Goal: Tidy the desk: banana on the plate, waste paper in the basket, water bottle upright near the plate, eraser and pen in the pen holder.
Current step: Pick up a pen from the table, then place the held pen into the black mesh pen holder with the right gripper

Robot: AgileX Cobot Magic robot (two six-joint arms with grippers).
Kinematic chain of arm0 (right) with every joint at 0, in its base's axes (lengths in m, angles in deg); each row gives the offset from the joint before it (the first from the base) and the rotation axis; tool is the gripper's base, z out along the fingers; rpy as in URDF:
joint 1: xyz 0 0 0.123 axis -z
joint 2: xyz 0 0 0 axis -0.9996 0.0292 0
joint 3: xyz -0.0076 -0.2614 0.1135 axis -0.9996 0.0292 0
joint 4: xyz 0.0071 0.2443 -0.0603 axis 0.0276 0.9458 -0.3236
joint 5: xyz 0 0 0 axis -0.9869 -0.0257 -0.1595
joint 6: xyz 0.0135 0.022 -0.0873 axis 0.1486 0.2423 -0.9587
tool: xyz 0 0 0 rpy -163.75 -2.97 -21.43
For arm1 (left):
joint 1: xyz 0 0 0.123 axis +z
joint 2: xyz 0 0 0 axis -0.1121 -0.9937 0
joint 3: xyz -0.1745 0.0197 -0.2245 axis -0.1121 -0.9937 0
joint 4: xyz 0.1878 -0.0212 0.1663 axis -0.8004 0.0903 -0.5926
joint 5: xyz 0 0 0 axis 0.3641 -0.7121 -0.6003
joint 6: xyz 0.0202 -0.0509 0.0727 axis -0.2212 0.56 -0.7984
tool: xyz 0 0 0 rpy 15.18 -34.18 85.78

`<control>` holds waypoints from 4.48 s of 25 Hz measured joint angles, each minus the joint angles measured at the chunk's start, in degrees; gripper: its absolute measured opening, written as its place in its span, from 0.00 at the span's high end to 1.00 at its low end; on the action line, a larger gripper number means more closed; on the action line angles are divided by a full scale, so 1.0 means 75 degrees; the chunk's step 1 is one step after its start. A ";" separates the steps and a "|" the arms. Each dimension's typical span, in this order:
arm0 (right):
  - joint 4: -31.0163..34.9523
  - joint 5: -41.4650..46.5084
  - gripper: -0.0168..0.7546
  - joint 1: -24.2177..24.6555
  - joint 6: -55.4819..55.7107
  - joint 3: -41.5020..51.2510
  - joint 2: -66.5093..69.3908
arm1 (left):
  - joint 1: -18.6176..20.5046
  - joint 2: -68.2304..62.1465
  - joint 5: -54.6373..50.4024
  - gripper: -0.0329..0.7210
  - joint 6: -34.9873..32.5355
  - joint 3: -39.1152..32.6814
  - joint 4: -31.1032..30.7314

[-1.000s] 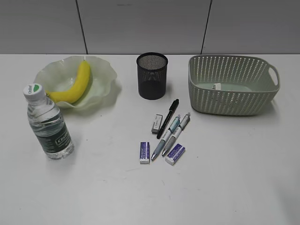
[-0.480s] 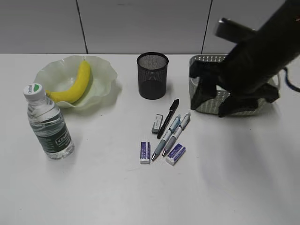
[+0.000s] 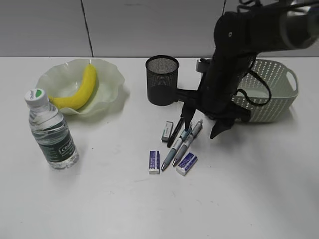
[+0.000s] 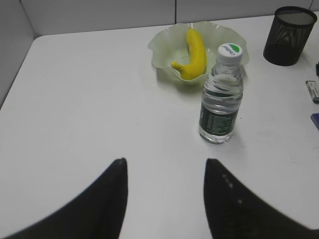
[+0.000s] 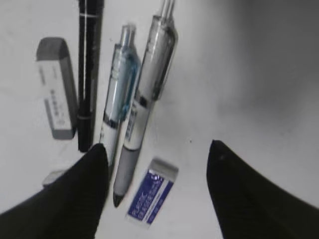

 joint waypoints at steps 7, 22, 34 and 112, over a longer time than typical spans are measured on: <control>-0.0139 0.0108 0.35 0.0000 0.0189 -0.0663 0.1038 | 0.0000 0.0000 0.0000 0.46 0.0000 0.0000 0.0000; -0.0673 0.0775 0.44 -0.0009 0.0323 -0.0794 0.1206 | 0.0000 0.0000 0.0000 0.48 0.0000 0.0000 0.0000; -0.0410 0.0797 0.45 -0.0320 0.0953 -0.0955 0.1235 | 0.0000 0.0000 0.0000 0.51 0.0000 0.0000 0.0000; -0.6252 -0.5921 0.42 -0.0017 -0.0020 -0.1225 0.0608 | 0.0000 0.0000 0.0000 0.55 0.0000 0.0000 0.0000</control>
